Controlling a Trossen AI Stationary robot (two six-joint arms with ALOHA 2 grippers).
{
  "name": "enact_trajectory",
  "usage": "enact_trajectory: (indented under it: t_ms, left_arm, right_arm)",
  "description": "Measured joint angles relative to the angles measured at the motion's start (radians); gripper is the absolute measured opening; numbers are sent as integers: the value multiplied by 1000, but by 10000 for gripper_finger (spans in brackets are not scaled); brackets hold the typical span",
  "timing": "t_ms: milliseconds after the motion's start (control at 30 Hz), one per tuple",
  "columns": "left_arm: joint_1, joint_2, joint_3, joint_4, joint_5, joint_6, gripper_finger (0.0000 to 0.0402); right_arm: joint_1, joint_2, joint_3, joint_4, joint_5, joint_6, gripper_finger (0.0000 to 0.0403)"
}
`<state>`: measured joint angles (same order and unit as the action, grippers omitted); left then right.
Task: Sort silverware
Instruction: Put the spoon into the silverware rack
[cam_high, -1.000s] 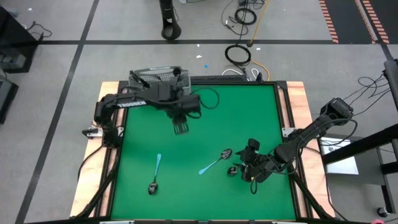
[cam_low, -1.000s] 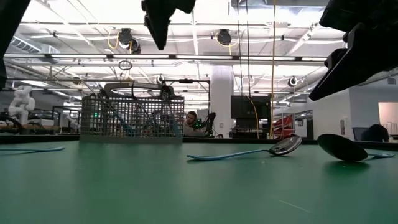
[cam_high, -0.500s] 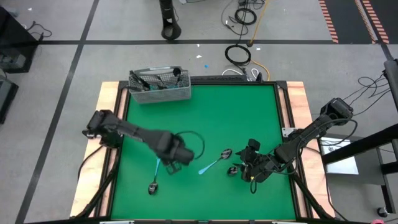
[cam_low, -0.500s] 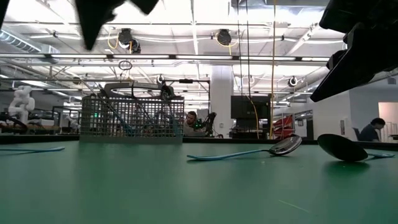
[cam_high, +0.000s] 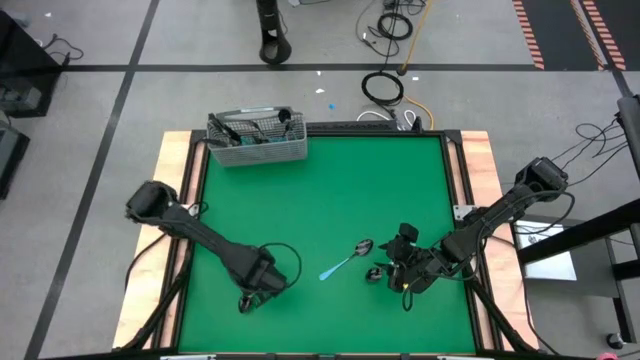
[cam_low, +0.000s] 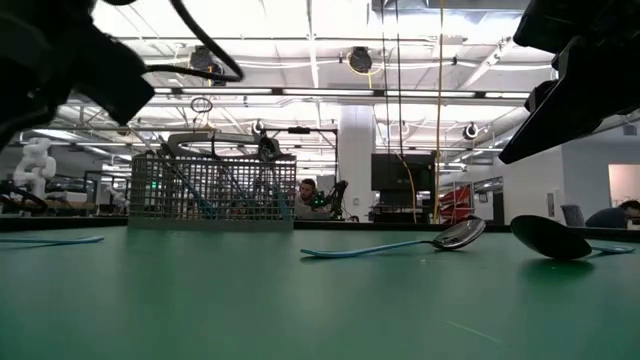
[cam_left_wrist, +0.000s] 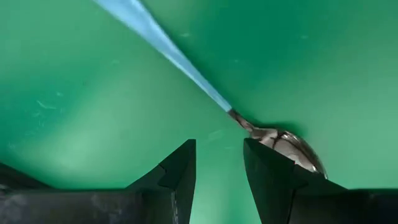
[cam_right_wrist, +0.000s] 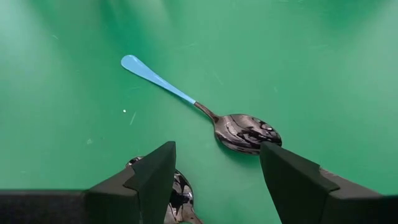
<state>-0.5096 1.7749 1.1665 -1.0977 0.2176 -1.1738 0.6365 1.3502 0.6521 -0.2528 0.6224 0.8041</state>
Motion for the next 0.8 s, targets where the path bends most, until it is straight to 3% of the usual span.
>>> enact_trajectory:
  t_ms: [200,300,400,600,800]
  left_arm:
    - [-44,-182,-181,265,-90,-234,136]
    - [-59,-221,-234,274,-112,-331,136]
    - [-75,-223,-268,271,-117,-371,136]
    - [-75,-224,-315,417,-119,-391,136]
    - [-75,-224,-316,397,-152,-388,136]
  right_arm:
    - [0,0,0,0,0,-2,224]
    - [0,0,0,-1,1,-4,224]
    - [0,0,0,-1,5,-4,224]
    - [0,0,0,-2,6,-4,224]
    - [0,0,0,-3,6,-4,224]
